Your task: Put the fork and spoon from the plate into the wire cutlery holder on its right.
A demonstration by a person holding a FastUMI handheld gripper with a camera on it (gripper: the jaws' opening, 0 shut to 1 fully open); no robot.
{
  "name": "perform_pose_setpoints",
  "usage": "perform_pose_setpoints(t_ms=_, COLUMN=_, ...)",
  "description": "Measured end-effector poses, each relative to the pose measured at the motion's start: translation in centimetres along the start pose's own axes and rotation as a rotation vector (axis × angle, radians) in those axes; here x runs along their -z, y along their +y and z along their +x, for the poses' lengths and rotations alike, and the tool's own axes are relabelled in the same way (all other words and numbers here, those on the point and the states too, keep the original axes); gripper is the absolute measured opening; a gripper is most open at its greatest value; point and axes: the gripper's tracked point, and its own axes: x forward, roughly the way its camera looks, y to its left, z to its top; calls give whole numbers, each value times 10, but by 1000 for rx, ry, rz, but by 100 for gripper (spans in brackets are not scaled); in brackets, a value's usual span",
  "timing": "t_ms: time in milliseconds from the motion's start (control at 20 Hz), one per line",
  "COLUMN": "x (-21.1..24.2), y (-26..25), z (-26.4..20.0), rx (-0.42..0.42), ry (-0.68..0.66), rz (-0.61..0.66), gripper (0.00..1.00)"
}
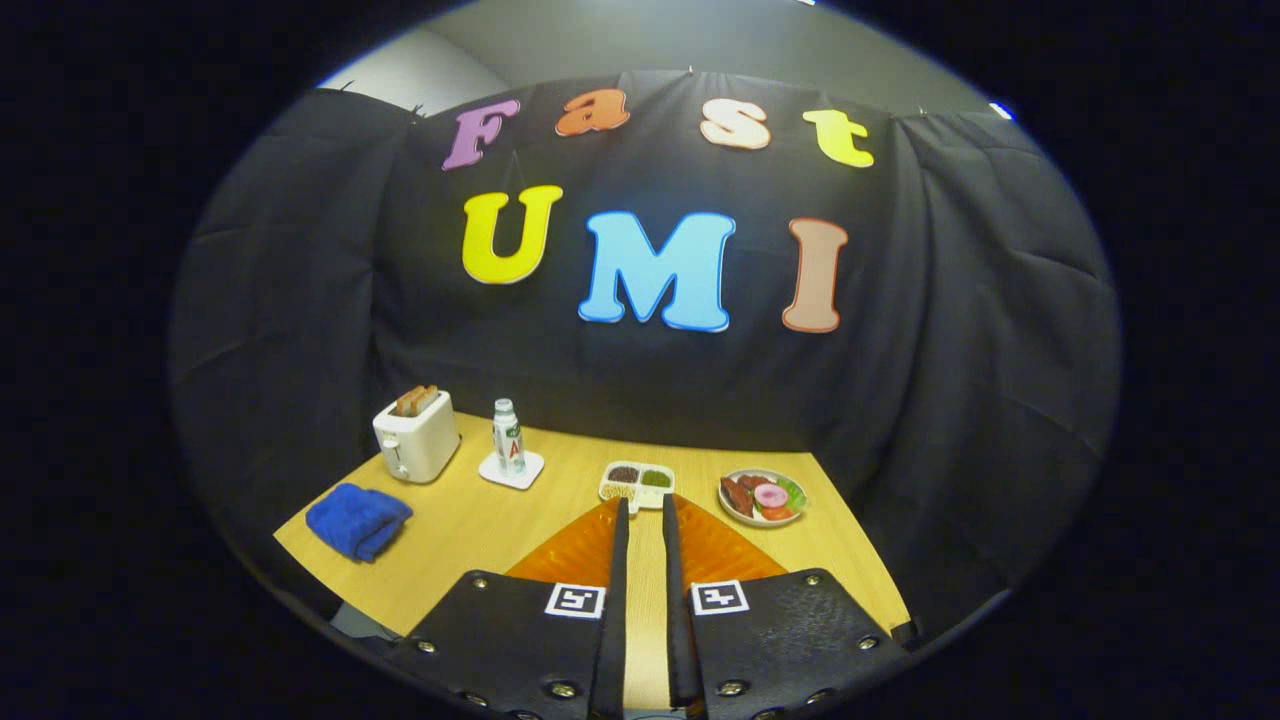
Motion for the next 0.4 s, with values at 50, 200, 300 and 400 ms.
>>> perform_pose_setpoints(t_ms=50, x=-1, y=2, z=-4, rx=21, ry=-23, rz=0, gripper=20)
perform_pose_setpoints(t_ms=200, x=-4, y=17, z=-14, rx=23, ry=-58, rz=3, gripper=46)
perform_pose_setpoints(t_ms=300, x=-13, y=21, z=-12, rx=44, ry=-106, rz=17, gripper=82)
perform_pose_setpoints(t_ms=400, x=-17, y=27, z=-8, rx=54, ry=-155, rz=20, gripper=97)
